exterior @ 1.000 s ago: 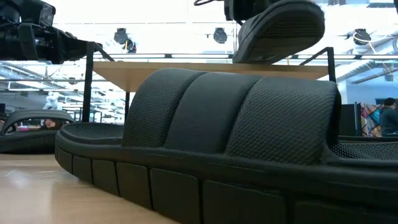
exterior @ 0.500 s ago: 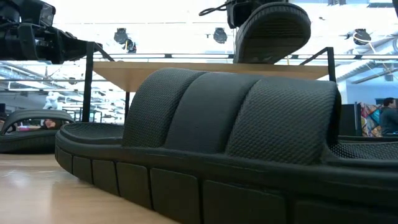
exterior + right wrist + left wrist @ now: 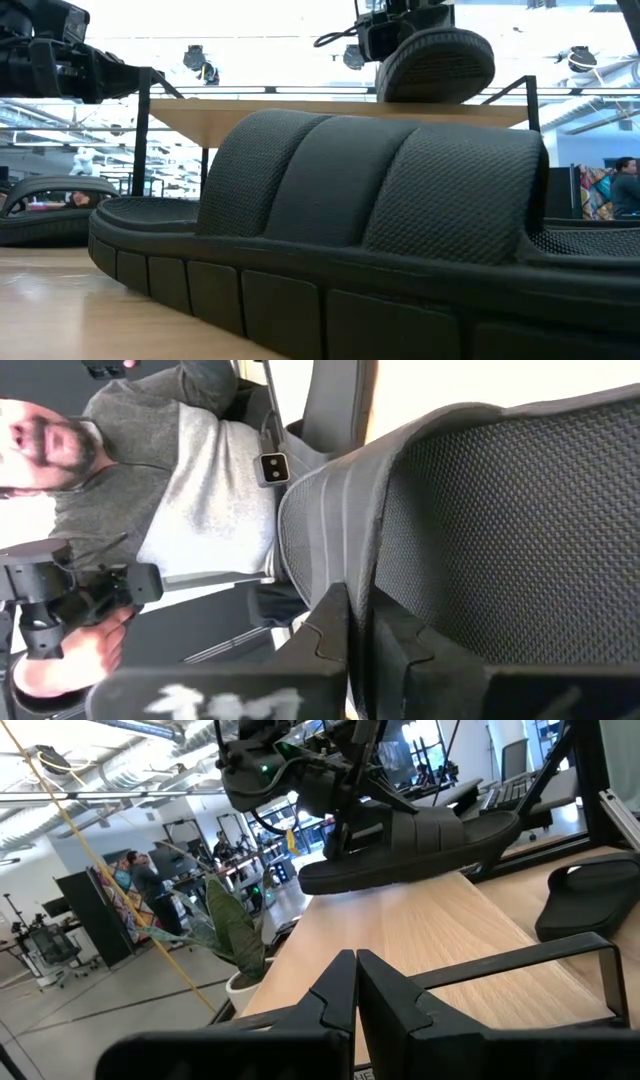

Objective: Pick and place slides into the shelf
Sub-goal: Put the black slide on the shelf

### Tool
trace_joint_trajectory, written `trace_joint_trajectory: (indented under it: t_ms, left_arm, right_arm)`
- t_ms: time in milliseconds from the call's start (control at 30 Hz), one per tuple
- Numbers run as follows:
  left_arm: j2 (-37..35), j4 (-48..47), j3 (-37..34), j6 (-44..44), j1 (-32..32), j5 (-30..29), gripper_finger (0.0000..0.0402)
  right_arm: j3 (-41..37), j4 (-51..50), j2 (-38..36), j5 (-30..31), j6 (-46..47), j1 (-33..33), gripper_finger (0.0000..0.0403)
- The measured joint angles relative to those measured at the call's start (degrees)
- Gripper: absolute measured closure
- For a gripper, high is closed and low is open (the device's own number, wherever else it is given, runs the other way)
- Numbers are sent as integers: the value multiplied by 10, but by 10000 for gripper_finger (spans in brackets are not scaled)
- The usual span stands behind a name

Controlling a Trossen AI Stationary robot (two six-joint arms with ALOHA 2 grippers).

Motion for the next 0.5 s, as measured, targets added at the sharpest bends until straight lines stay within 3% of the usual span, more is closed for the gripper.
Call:
trace_joint_trajectory:
  t_ms: [500]
  left_arm:
    - [0,-11,0,0,0,0,382]
  right_arm:
    - [0,-24,0,17,-9,-46,399]
